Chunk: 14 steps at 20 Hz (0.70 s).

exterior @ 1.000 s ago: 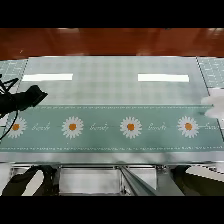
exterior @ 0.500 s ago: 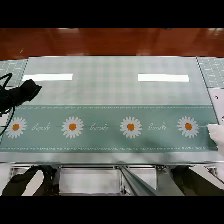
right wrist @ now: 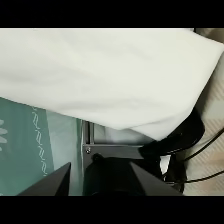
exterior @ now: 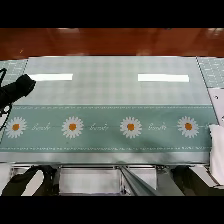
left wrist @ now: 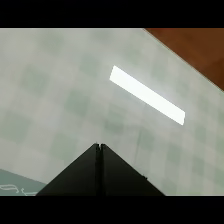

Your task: Fold the shirts.

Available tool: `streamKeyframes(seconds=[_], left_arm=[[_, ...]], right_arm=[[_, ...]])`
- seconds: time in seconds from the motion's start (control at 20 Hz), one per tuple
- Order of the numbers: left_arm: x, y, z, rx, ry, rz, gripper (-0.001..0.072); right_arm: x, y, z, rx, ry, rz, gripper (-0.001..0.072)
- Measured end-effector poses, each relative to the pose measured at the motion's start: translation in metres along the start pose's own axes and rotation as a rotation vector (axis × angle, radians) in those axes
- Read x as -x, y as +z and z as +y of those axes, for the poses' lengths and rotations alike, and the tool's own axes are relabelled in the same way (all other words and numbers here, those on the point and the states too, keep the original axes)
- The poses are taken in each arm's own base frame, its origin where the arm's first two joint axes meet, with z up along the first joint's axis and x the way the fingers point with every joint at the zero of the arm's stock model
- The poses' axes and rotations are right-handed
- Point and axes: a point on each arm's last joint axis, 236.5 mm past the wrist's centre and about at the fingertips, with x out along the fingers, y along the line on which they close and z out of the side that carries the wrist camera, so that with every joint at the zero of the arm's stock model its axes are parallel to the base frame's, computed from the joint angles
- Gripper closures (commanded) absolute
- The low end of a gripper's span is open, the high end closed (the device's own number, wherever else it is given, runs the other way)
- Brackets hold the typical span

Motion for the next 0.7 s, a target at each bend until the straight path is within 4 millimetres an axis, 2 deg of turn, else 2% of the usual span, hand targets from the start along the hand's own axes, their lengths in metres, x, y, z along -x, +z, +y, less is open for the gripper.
streamKeyframes(seconds=[0.05,0.15,0.2,0.3,0.4,0.45,0.5,0.55,0.65,0.7], left_arm=[[-0.001,0.005,-0.002,-0.004,-0.003,-0.010,0.0691],[-0.002,0.018,-0.012,-0.030,-0.017,-0.025,0.0691],[-0.004,0.024,-0.020,-0.050,-0.030,-0.027,0.0691],[-0.009,0.038,-0.045,-0.101,-0.071,-0.021,0.0691],[-0.016,0.051,-0.082,-0.168,-0.134,0.002,0.0691],[-0.021,0.050,-0.101,-0.204,-0.168,0.035,0.0692],[-0.026,0.048,-0.121,-0.248,-0.202,0.061,0.0692],[-0.033,0.039,-0.139,-0.306,-0.228,0.108,0.0692],[-0.045,0.007,-0.156,-0.420,-0.224,0.217,0.0691],[-0.049,-0.014,-0.154,-0.461,-0.195,0.284,0.0690]], right_arm=[[0.000,0.000,0.006,0.009,0.022,0.001,0.0412],[0.000,0.006,0.029,0.051,0.098,-0.025,0.0687],[0.001,0.010,0.049,0.088,0.155,-0.048,0.0686],[0.011,0.019,0.110,0.227,0.321,-0.131,0.0686],[0.033,0.012,0.194,0.432,0.517,-0.241,0.0686],[0.045,-0.001,0.234,0.537,0.600,-0.286,0.0687],[0.055,-0.023,0.273,0.649,0.669,-0.324,0.0686],[0.059,-0.048,0.304,0.749,0.710,-0.346,0.0687],[0.049,-0.108,0.349,0.956,0.717,-0.354,0.0687],[0.037,-0.139,0.364,1.069,0.688,-0.354,0.0687]])
